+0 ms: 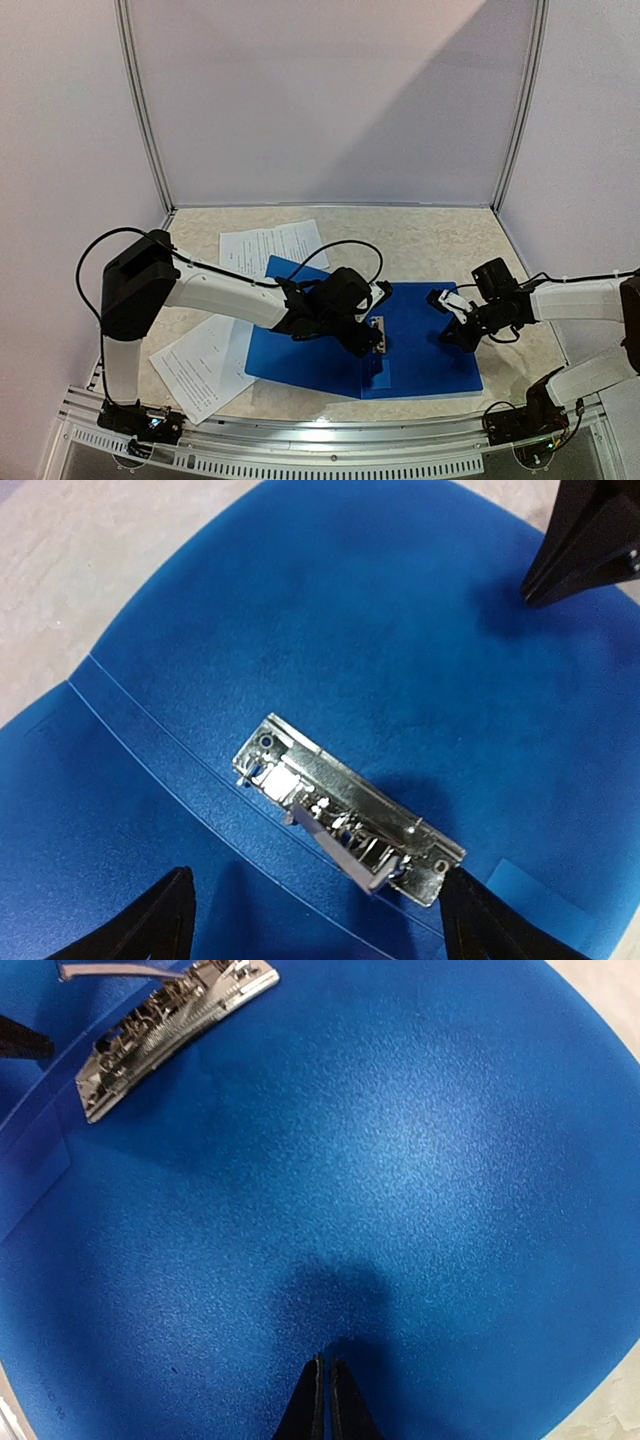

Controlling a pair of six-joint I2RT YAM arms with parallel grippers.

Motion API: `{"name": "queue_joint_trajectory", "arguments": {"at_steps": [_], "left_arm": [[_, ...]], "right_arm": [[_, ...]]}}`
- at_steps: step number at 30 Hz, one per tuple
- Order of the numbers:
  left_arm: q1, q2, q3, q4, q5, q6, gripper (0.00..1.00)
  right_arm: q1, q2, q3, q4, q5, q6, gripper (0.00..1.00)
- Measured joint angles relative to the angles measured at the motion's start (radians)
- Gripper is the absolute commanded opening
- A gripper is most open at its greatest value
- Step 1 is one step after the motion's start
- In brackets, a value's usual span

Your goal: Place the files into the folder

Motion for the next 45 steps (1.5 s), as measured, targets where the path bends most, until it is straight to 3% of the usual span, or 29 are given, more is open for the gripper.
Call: {"name": "queue_joint_trajectory", "arguments": {"at_steps": [13,24,30,36,45], "left_arm": [[0.043,0.026,0.098,-0.038,-0.033,0.018,0.85],[0.195,0.148,0.323,-0.087,-0.052,0.049,0.84],[0.194,0.158,0.402,-0.105,-0.045,0.025,0.85],[0.178,0.037,0.311,-0.151,-0.065,-0.046,0.86],[0.205,-0.381,-0.029,-0.262,-0.076,-0.269,0.87]], "right_arm": [[0.000,0.026,-0.001,0.016,0.021,-0.012,0.03],[-0.001,0.039,-0.001,0.035,0.021,-0.023,0.04],[-0.001,0.040,-0.001,0.037,0.021,-0.025,0.05],[-0.001,0.040,-0.001,0.038,0.021,-0.026,0.06],[-0.001,0.046,0.002,0.040,0.019,-0.030,0.07]]}}
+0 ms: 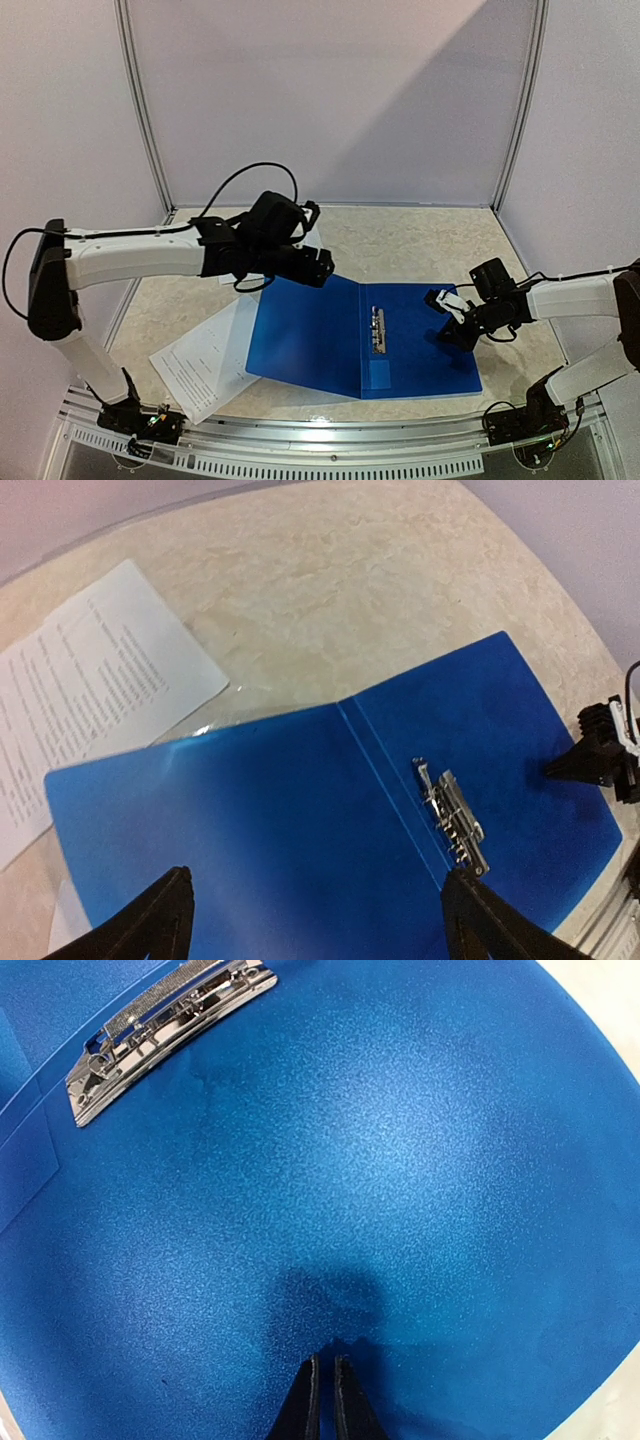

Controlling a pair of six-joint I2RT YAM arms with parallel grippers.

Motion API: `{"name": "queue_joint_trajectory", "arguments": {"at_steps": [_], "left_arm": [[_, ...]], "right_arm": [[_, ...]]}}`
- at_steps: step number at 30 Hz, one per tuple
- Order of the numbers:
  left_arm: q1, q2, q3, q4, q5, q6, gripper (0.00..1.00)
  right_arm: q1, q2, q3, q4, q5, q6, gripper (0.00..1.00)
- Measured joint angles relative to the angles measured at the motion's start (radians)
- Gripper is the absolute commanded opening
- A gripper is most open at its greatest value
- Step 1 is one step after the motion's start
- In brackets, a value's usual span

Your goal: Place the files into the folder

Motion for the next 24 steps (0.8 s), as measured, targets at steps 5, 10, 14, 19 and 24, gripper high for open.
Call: {"name": "queue_joint_trajectory", "arguments": {"at_steps": [5,10,14,19,24], "left_arm": [[0.074,-0.159,-0.160,-0.051,0.068,-0.096,0.86],[0.175,-0.268,-0.306,-0.098,0.123,-0.135,0.85],[0.217,-0.328,-0.412,-0.110,0.181,-0.142,0.82],[0.280,-0.393,-0.561,-0.013,0.402,-0.185,0.71],[0.286,-0.382,-0.579,0.050,0.524,-0.207,0.38]], "right_arm": [[0.000,0.001,0.001,0.000,0.000,-0.004,0.08],[0.000,0.001,0.001,0.000,0.000,-0.008,0.08],[0.000,0.001,0.001,0.000,0.000,-0.012,0.09],[0.000,0.001,0.001,0.000,0.000,-0.018,0.09],[0.000,0.006,0.003,0.006,0.002,-0.018,0.09]]}}
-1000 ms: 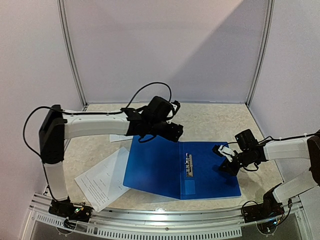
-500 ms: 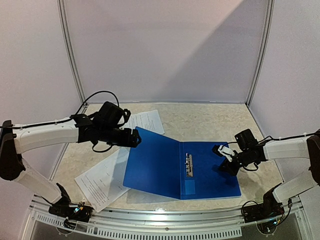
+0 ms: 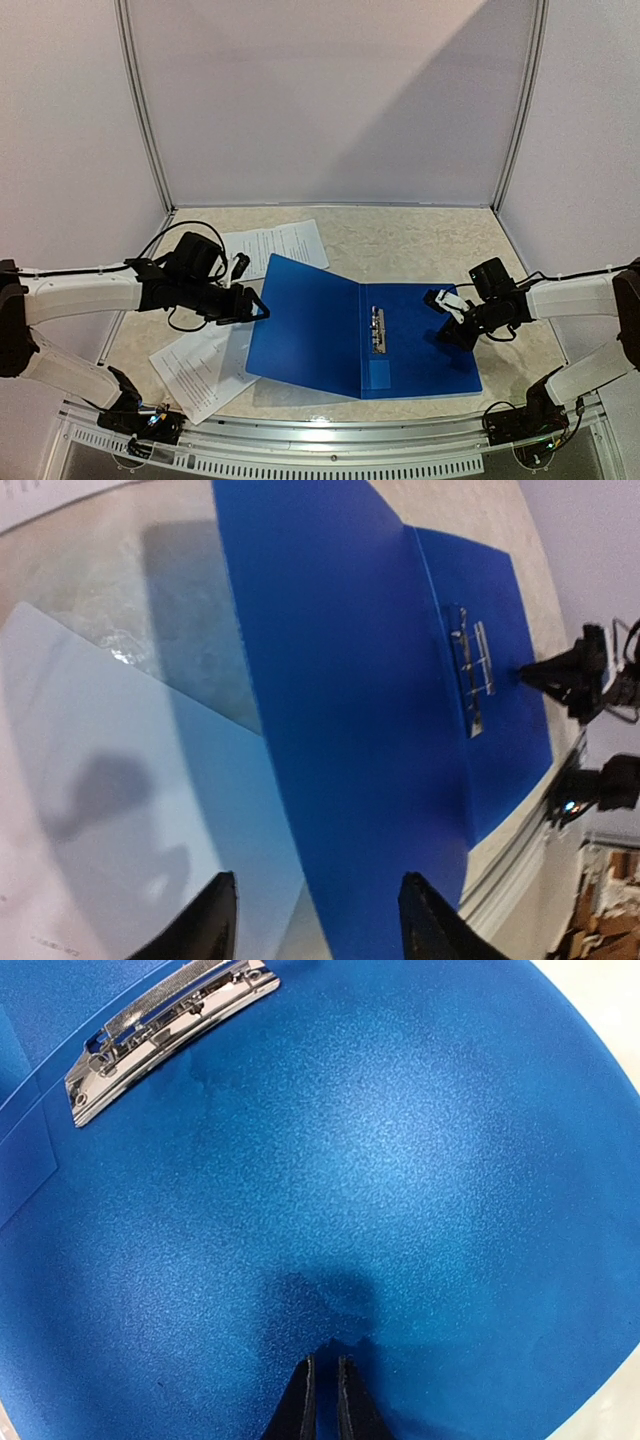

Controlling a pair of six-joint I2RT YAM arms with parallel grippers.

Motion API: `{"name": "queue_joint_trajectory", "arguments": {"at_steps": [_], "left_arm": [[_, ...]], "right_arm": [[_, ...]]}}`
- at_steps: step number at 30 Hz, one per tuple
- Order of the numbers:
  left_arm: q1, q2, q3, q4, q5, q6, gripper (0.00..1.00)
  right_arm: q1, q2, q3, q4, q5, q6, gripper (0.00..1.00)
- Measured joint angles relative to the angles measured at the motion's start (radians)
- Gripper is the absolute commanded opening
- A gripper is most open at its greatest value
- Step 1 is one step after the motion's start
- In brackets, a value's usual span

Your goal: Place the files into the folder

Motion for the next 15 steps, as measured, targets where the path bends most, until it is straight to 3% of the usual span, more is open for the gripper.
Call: {"name": "queue_joint_trajectory", "arguments": {"at_steps": [2,5,10,15], "left_arm": [[0.001,0.009,0.000,0.033,0.027,-0.004,0.24],[0.002,0.037,-0.001,0.078,0.055,-0.008,0.20],[0.003,0.108,-0.002,0.159,0.097,-0.034,0.01],[0.005,0.147,-0.003,0.245,0.100,-0.069,0.00]], "right_arm": [[0.000,0.001,0.000,0.004,0.003,0.000,0.09],[0.000,0.001,0.000,0.008,0.010,0.000,0.09],[0.000,0.006,0.007,0.010,0.034,0.000,0.08],[0.000,0.065,0.064,0.010,0.080,0.000,0.08]]}}
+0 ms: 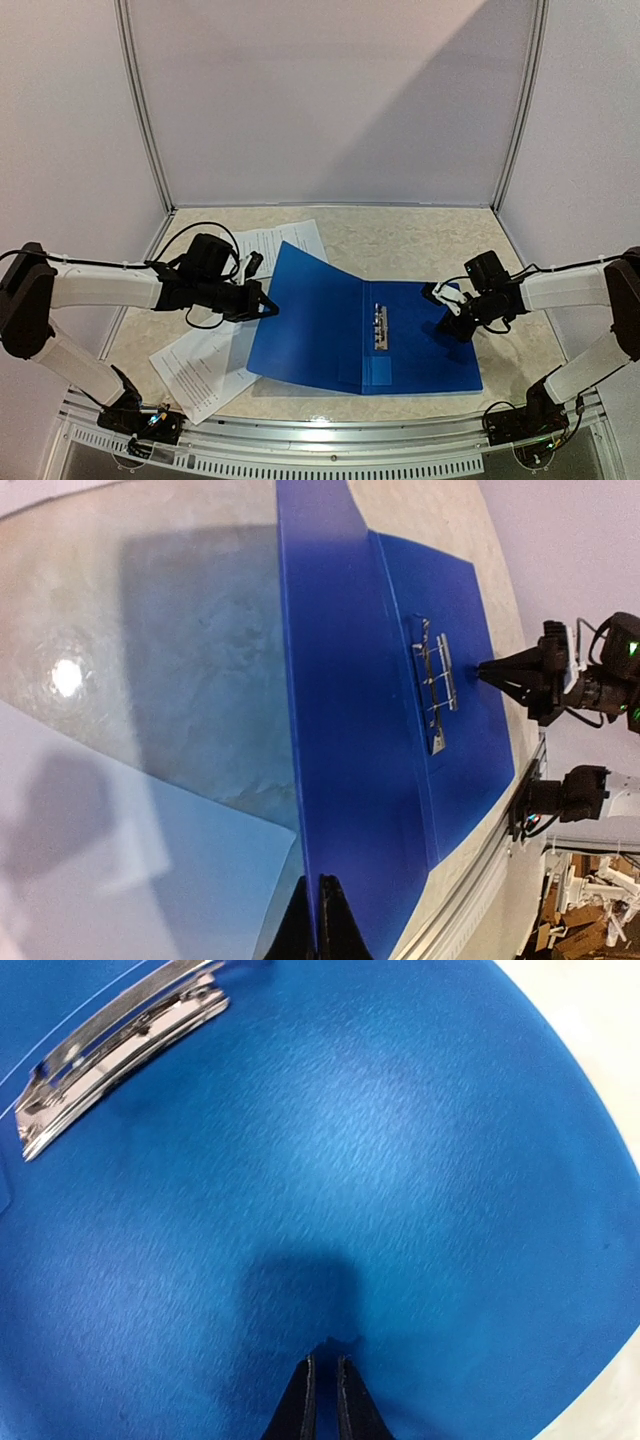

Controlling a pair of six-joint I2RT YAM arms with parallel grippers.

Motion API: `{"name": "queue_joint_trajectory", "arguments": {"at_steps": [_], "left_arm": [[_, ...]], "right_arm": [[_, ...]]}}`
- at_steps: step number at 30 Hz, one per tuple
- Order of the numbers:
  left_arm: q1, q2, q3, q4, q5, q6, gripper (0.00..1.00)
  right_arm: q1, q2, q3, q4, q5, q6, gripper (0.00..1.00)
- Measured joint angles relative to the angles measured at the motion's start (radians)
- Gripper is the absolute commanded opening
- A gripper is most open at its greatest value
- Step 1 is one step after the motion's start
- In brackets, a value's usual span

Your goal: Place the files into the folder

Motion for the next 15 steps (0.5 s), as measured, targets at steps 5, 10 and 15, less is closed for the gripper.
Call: {"name": "queue_joint_trajectory", "arguments": {"at_steps": [5,10,15], "left_arm": [[0.000,0.025,0.000,0.106,-0.025,-0.060,0.00],[0.000,0.079,0.016,0.186,-0.047,-0.113,0.00],[0.000,0.154,0.060,0.240,-0.061,-0.149,0.00]], "right_arm": [[0.000,0.098,0.103,-0.015,0.043,-0.003,0.07],[0.000,0.200,0.220,-0.036,0.078,-0.008,0.08],[0.000,0.281,0.335,-0.076,0.108,-0.019,0.09]]}}
